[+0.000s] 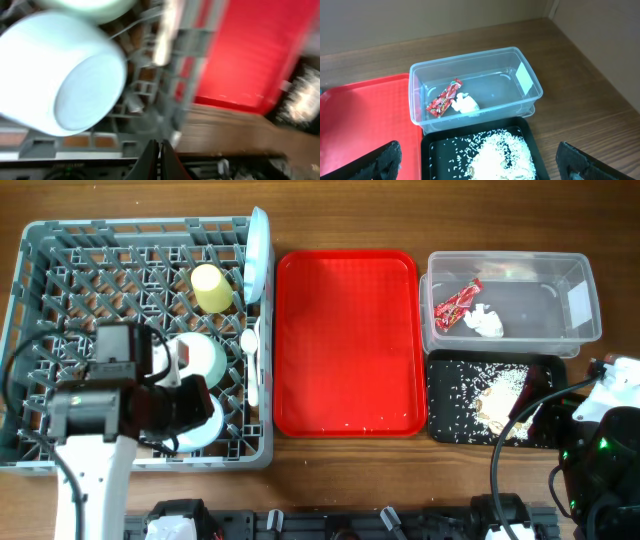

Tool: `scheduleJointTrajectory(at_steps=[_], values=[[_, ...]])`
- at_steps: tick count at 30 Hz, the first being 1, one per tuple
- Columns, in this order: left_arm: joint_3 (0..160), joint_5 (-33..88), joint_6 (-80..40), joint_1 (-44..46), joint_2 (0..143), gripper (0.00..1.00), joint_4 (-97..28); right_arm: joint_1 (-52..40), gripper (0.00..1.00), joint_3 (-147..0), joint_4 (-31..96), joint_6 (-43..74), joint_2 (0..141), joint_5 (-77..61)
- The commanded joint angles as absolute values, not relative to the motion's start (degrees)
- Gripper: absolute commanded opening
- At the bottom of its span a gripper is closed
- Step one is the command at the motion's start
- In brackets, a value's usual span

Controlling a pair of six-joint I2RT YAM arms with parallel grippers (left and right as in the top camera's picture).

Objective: Sort waste into correct bins and load items into the dishwasher rack
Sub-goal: 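Open the left gripper and settle the bowl in the rack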

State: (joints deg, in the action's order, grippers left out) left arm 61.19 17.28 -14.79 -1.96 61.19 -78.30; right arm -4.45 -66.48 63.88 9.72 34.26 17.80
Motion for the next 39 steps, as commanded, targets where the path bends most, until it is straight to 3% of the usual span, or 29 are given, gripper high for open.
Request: scheduleJointTrajectory(at_steps=[1, 5, 13, 25, 33, 39], values=[[58.3, 9.4, -24.2, -1.6, 61.2, 0.04, -75.5, -4.6, 1.0, -66.8, 63.7, 9.0, 34.2, 17.5], [57.3, 8.3, -31.5, -1.6, 61.2, 0.04, -72.2, -4.6, 1.0, -66.8, 63.7, 9.0, 34.2, 17.5], [49.7, 7.7, -32.0, -1.7, 61.5, 0.04, -65.2, -4.6, 1.0, -66.8, 63.7, 9.0, 34.2, 17.5], [53.3, -16.1, -41.0, -6.7, 61.5, 0.04, -63.7, -4.6, 1.0, -66.8, 63.7, 9.0, 34.2, 17.5], [56.1, -0.6, -37.1, -8.0, 60.7, 0.04, -65.0, -4.6, 1.0, -66.8, 63.7, 9.0, 34.2, 17.5], [54.5, -2.9, -36.9, -8.0, 61.7, 0.04, -68.8, -4.6, 1.0, -66.8, 63.7, 9.0, 34.2, 17.5]])
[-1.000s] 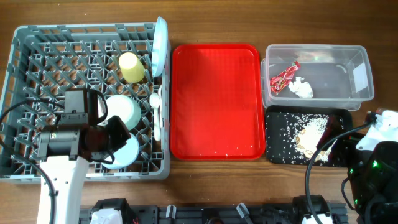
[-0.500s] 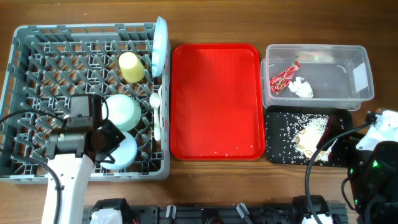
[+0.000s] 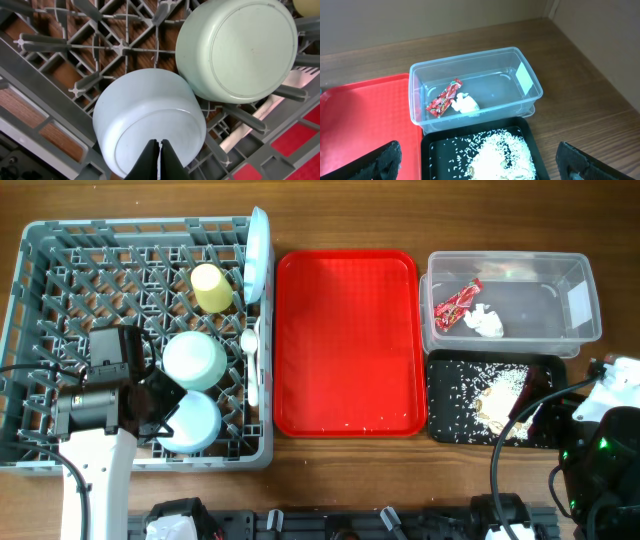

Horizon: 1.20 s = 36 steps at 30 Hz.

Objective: Sort waste into correct bins and load items into the dishwasher rack
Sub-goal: 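Open the left gripper and settle the bowl in the rack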

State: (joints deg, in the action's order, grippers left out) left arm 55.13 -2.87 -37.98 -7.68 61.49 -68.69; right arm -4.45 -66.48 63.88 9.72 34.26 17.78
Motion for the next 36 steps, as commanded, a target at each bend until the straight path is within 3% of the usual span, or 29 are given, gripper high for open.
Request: scheduleJointTrajectory(at_steps=[1, 13, 19, 22, 24, 36], values=[[53.5, -3.2, -37.5, -8.0, 61.8, 0.04, -68.8, -4.6, 1.0, -66.8, 63.7, 9.0, 34.2, 17.5], [45.9, -8.7, -42.7, -8.0, 61.5, 0.06, -60.1, -4.6, 1.0, -66.8, 63.7, 9.0, 34.2, 17.5], [57.4, 2.4, -42.6, -8.0, 59.0, 0.06, -63.7, -4.6, 1.0, -66.8, 63.7, 9.0, 34.2, 17.5], [60.1, 11.5, -42.3, -8.0, 56.8, 0.36, -60.2, -4.6, 1.0, -66.8, 63.7, 9.0, 34.2, 17.5], [60.1, 11.7, -42.3, -8.0, 55.6, 1.0, -58.0, -4.6, 1.0, -66.8, 63.7, 9.0, 34.2, 17.5], [60.1, 11.7, -42.3, -8.0, 55.5, 1.0, -58.0, -4.6, 1.0, -66.8, 63.7, 9.0, 34.2, 17.5]])
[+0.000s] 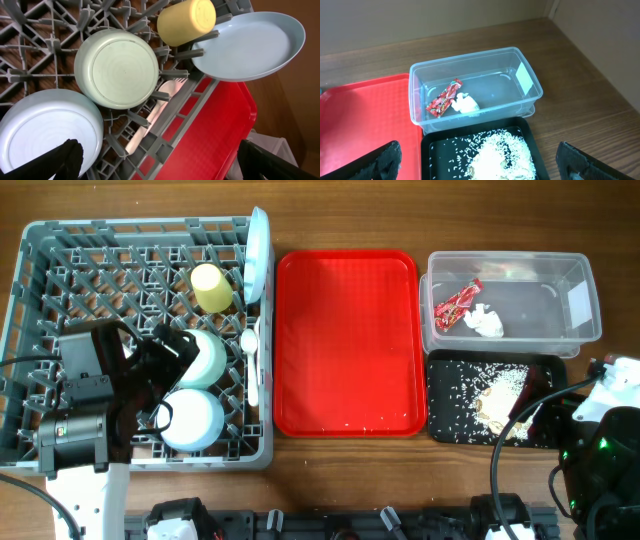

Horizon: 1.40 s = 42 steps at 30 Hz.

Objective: Sort waste into correct bins and load items into the dishwasher rack

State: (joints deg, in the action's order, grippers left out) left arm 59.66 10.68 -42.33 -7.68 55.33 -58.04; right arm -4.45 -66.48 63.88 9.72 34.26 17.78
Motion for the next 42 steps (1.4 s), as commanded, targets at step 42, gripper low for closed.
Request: scheduleJointTrajectory(at_steps=[42], values=[[60.1, 11.7, -42.3, -8.0, 55.6, 1.0, -58.0, -4.6, 1.0, -0.3, -8.1, -0.2, 0.2, 0.1]])
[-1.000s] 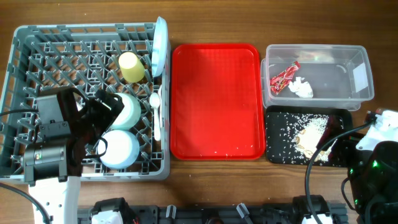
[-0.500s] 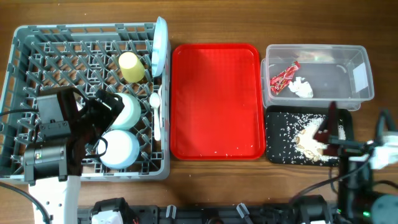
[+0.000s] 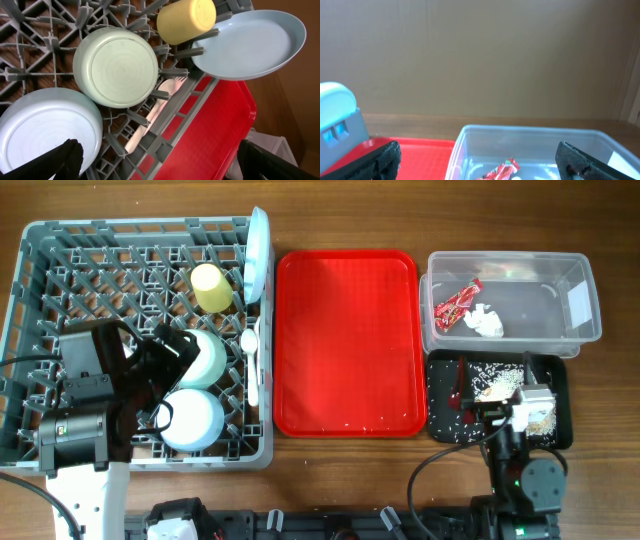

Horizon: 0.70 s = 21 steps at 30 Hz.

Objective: Sort waste into correct bins and load items into the dishwasher rack

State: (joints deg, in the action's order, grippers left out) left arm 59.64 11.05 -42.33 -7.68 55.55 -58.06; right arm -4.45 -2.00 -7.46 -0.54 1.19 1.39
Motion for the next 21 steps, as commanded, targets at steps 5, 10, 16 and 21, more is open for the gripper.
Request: scheduleJointTrajectory(at_steps=[5, 10, 16, 21], values=[[60.1, 11.7, -42.3, -8.0, 55.6, 1.0, -58.0, -4.6, 1.0, -0.3, -2.4, 0.2, 0.2, 0.1], [60.1, 11.7, -42.3, -8.0, 55.6, 1.0, -58.0, -4.6, 1.0, -0.3, -0.3, -1.7, 0.2, -0.2], [60.1, 11.7, -42.3, -8.0, 55.6, 1.0, -58.0, -4.6, 1.0, -0.3, -0.4, -1.3, 0.2, -0.1], [60.1, 11.7, -42.3, -8.0, 55.6, 1.0, -58.0, -4.6, 1.0, -0.3, -0.4, -1.3, 0.2, -0.1]])
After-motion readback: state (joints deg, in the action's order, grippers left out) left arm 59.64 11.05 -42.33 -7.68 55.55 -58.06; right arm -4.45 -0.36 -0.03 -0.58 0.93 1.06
